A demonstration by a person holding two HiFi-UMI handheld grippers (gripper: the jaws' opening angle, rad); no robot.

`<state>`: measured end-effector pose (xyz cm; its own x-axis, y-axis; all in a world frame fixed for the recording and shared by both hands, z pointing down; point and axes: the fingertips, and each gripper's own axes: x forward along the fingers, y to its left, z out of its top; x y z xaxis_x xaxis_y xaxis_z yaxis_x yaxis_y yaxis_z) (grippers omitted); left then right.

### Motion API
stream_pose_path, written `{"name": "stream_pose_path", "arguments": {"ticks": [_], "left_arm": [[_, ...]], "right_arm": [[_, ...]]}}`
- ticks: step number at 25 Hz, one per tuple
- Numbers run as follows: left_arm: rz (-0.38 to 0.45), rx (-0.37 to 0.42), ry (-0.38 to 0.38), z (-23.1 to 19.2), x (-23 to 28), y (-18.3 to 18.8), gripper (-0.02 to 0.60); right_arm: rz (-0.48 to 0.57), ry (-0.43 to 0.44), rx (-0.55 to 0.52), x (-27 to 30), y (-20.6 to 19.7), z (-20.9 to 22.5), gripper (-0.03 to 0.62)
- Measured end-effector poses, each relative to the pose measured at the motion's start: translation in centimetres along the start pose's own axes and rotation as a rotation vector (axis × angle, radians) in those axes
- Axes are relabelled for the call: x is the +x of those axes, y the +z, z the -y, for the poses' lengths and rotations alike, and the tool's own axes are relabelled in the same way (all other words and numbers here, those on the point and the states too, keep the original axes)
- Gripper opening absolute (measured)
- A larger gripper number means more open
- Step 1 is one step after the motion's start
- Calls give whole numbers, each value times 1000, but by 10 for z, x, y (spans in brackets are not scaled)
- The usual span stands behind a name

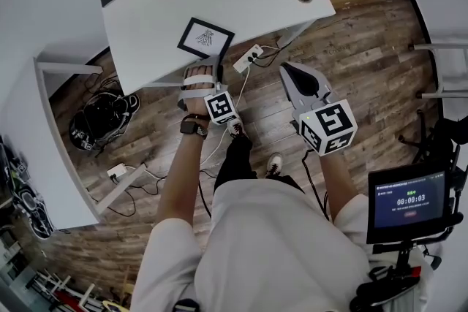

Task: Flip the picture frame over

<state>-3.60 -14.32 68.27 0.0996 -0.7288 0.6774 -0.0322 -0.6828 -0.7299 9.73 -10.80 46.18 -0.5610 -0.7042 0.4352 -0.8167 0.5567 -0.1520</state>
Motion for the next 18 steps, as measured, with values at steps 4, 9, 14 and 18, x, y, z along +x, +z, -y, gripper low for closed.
{"name": "stream_pose_path", "arguments": {"ticks": [4, 9, 14, 18], "left_arm": [[15, 1, 28, -4, 0, 3, 124], [27, -17, 17, -3, 1, 5, 120], [52, -51, 31, -12, -5, 9, 113], [68, -68, 40, -17, -10, 11, 107]], "right_arm": [[1, -7, 9, 0, -1, 3, 2], [8, -10, 16, 1, 1, 3, 2], [6, -10, 24, 4, 3, 3, 2], [10, -6, 30, 8, 6, 1, 2]]}}
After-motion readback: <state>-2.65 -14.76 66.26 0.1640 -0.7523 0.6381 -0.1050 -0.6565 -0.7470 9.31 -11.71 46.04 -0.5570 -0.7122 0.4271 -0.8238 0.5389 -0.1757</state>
